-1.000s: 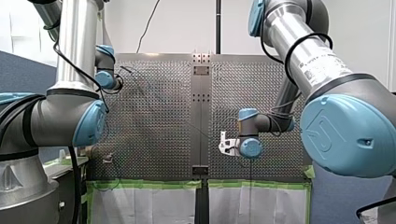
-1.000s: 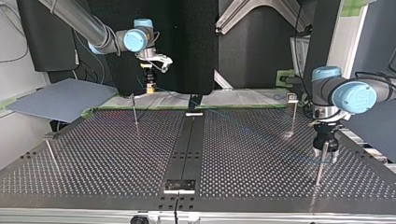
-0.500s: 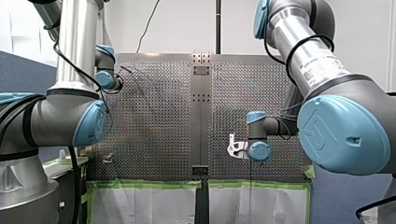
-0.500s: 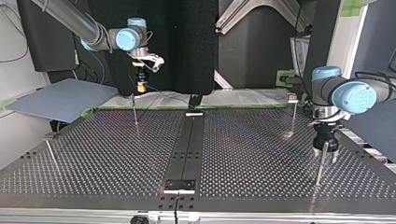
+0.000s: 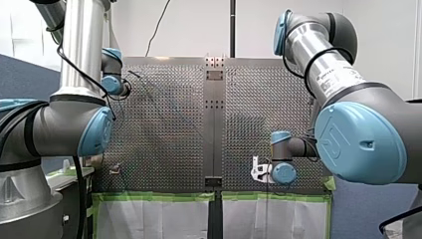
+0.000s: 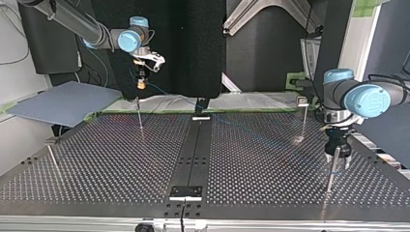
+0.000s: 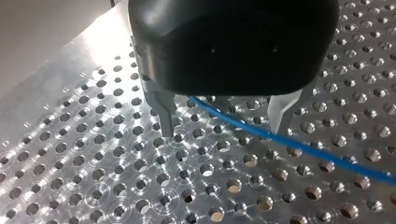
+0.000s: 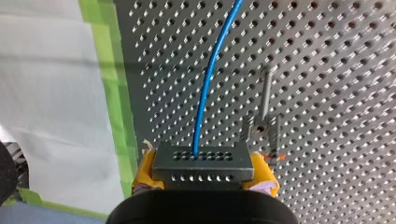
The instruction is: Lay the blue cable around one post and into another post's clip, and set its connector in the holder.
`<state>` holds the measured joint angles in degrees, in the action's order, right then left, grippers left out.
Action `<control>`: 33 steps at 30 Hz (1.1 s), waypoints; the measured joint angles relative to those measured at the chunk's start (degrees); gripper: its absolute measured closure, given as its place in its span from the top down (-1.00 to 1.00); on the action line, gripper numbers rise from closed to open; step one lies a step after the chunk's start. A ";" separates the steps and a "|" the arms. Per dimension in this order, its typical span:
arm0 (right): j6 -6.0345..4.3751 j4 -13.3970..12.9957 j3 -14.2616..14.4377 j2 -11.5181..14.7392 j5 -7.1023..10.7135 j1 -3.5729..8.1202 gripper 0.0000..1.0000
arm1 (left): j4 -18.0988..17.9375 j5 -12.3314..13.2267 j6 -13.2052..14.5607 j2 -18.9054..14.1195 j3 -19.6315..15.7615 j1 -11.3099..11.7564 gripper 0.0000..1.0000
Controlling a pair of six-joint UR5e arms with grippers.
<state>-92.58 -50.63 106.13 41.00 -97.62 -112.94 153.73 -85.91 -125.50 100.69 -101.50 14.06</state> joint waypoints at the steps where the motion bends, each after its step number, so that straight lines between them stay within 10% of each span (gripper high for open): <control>1: 0.01 -0.05 0.00 -0.11 -0.01 0.23 -1.00 | 0.00 0.00 0.00 0.01 -0.01 0.02 1.00; 33: -1.76 -4.76 2.98 -1.27 0.89 8.27 -1.00 | 0.00 0.00 0.01 0.05 0.00 0.28 1.00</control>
<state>-94.35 -55.39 109.12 39.73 -96.73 -104.67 153.73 -85.91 -125.49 100.73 -101.50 14.34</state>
